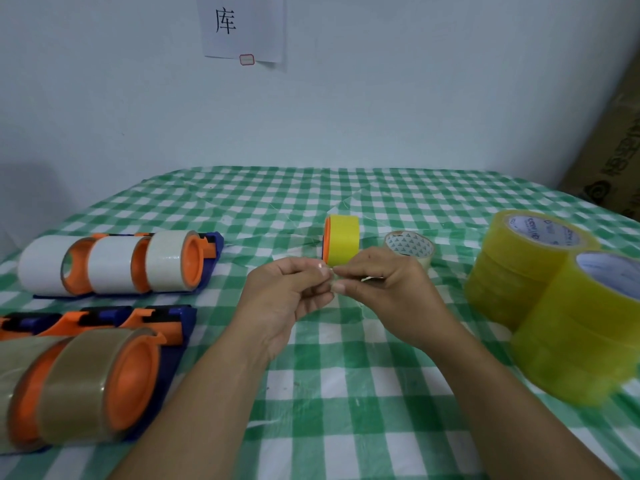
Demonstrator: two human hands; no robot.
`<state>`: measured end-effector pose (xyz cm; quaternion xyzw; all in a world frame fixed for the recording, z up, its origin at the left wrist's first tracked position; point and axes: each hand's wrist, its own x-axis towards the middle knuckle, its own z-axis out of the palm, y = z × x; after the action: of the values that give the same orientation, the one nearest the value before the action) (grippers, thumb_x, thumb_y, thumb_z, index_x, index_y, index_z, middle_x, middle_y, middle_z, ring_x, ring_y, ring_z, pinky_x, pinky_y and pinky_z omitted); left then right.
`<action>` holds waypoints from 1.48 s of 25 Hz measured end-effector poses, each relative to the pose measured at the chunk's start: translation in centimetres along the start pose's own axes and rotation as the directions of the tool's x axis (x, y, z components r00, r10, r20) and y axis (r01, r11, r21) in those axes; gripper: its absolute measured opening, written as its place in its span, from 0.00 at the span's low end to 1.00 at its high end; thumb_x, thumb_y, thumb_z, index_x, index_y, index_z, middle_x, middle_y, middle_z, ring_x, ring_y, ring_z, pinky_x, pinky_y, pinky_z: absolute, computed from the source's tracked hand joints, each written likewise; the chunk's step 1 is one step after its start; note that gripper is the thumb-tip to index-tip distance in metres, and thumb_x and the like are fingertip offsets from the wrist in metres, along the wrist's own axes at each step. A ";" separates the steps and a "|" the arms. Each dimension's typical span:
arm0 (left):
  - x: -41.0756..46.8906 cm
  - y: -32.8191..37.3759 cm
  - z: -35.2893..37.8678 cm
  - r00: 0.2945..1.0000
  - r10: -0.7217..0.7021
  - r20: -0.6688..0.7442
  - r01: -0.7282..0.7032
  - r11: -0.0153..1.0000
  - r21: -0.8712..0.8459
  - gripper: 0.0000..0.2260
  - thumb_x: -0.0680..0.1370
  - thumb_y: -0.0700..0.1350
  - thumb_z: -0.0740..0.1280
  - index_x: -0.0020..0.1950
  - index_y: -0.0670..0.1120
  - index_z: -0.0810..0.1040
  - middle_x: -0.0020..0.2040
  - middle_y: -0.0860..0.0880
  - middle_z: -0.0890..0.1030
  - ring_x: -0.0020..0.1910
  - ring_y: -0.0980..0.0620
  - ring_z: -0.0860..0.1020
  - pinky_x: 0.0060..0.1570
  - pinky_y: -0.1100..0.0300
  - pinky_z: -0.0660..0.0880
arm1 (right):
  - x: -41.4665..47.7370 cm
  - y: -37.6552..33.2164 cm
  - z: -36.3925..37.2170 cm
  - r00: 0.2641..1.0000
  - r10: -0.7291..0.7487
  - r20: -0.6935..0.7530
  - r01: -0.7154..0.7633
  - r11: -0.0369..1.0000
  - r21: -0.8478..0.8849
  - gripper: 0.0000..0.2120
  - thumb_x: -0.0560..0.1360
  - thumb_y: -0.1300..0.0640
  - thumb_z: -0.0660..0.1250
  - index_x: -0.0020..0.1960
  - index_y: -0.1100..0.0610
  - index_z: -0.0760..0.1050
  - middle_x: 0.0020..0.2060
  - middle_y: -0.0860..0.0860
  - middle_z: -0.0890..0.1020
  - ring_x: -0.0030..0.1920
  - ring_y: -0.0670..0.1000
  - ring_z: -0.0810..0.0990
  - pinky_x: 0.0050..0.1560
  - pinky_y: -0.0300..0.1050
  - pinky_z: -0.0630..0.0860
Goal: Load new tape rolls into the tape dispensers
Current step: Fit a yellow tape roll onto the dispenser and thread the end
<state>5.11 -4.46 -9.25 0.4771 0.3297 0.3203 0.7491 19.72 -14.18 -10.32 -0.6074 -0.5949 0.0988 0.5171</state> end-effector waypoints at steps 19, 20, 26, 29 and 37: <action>0.1 -0.9 0.5 0.997 0.076 -0.011 -0.076 0.997 0.016 0.07 0.74 0.31 0.72 0.52 0.36 0.82 0.46 0.39 0.86 0.43 0.47 0.85 0.45 0.57 0.82 | -0.1 -1.2 1.2 0.959 0.270 -0.085 -0.255 0.954 0.158 0.07 0.77 0.66 0.70 0.46 0.56 0.84 0.39 0.54 0.86 0.42 0.57 0.84 0.43 0.52 0.84; 0.0 -0.9 0.5 0.997 0.071 -0.007 -0.071 0.997 0.009 0.07 0.74 0.31 0.71 0.51 0.36 0.82 0.46 0.39 0.86 0.42 0.47 0.85 0.45 0.57 0.83 | -0.1 -1.4 1.1 0.960 0.271 -0.066 -0.253 0.945 0.206 0.09 0.77 0.68 0.69 0.48 0.56 0.84 0.41 0.55 0.86 0.44 0.56 0.85 0.43 0.47 0.84; -0.4 -0.6 0.6 0.997 0.034 0.063 -0.035 0.999 0.016 0.05 0.74 0.32 0.71 0.50 0.35 0.81 0.45 0.38 0.86 0.43 0.45 0.85 0.43 0.58 0.82 | 0.1 -1.7 0.9 0.916 0.385 -0.111 -0.325 0.875 0.360 0.07 0.72 0.72 0.73 0.45 0.62 0.79 0.36 0.56 0.82 0.36 0.48 0.82 0.41 0.43 0.84; -0.5 -0.6 0.6 0.995 0.044 0.089 -0.047 0.999 0.023 0.06 0.74 0.32 0.71 0.50 0.35 0.81 0.45 0.39 0.86 0.42 0.46 0.85 0.42 0.59 0.81 | -0.1 -1.9 0.8 0.914 0.389 -0.117 -0.321 0.869 0.377 0.08 0.71 0.72 0.74 0.46 0.63 0.79 0.36 0.55 0.83 0.37 0.49 0.83 0.43 0.45 0.84; -0.6 -0.6 0.8 0.996 0.077 0.034 -0.079 0.996 0.042 0.02 0.76 0.33 0.70 0.45 0.38 0.80 0.41 0.38 0.85 0.40 0.46 0.84 0.40 0.55 0.82 | 0.0 -1.6 1.2 0.909 0.411 -0.061 -0.366 0.861 0.353 0.06 0.73 0.69 0.73 0.46 0.65 0.76 0.38 0.59 0.80 0.36 0.54 0.81 0.41 0.50 0.83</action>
<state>5.50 -5.59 -9.40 0.5110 0.3055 0.3342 0.7307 17.82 -13.97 -9.68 -0.6237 -0.3983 0.2595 0.6205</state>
